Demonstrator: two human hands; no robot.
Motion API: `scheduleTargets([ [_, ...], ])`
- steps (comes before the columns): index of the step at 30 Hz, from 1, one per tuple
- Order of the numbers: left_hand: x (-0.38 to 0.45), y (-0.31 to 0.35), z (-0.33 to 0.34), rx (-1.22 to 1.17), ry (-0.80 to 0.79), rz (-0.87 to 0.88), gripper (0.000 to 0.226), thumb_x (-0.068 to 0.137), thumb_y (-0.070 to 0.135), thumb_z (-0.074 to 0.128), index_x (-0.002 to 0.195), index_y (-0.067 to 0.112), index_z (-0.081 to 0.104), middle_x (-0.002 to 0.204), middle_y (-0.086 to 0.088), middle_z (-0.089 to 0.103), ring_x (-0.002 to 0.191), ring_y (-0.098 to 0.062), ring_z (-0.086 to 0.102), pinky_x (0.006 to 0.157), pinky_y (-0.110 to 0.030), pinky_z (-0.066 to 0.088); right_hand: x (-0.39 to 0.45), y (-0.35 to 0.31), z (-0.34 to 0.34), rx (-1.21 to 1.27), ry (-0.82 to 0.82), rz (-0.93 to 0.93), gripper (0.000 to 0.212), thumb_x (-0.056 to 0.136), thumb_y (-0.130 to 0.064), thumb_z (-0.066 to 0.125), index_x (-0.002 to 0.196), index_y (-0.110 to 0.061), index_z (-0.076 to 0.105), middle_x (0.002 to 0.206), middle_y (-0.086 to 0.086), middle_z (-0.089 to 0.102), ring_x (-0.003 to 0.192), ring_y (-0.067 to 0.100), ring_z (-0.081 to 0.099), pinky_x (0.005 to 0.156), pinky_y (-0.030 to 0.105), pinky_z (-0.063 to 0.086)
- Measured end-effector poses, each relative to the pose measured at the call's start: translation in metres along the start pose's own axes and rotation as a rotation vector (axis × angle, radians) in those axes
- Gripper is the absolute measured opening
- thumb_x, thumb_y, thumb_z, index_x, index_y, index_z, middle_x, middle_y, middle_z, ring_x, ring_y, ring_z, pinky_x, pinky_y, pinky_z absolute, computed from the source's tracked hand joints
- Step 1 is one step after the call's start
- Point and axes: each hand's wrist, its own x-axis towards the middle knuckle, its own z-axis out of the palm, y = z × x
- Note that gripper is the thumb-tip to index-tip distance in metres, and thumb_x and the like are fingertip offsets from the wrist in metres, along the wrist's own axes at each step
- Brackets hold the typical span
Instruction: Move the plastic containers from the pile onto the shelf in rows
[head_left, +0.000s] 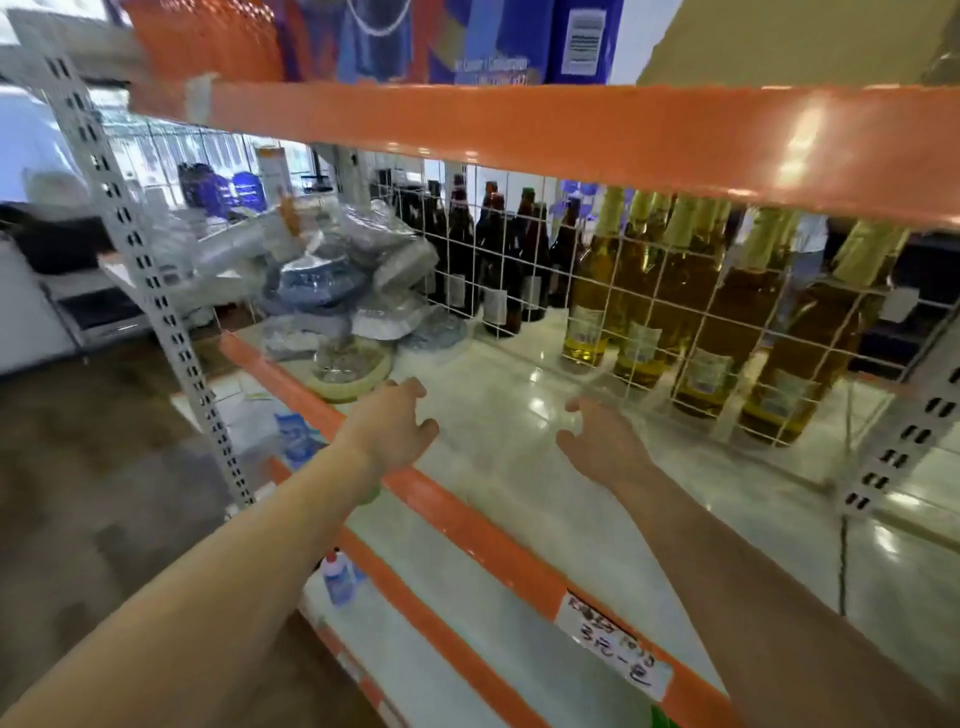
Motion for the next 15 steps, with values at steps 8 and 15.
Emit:
scheduleTargets([
  [8,0.059,-0.07,-0.006,-0.017,0.087,-0.091,0.047,0.09,0.032,0.053,0.134,0.016,0.046,0.135,-0.013,0.045,0.124,-0.036,0.044,0.099,-0.039,0.039,0.065,-0.063,0.046,0.069,-0.019,-0.054,0.046,0.092,-0.027,0.056,0.134,-0.016,0.043,0.131,0.014,0.045,0.12,0.029,0.048,0.099,0.034,0.04],
  [15,0.133,-0.142,-0.036,-0.069,0.227,-0.108,0.054,0.09,0.035,0.057,0.134,0.011,0.038,0.136,-0.019,0.037,0.126,-0.04,0.034,0.102,-0.047,0.033,0.127,-0.137,0.088,0.249,0.086,-0.042,0.051,0.09,-0.03,0.059,0.136,-0.017,0.042,0.131,0.011,0.047,0.121,0.025,0.048,0.099,0.036,0.041],
])
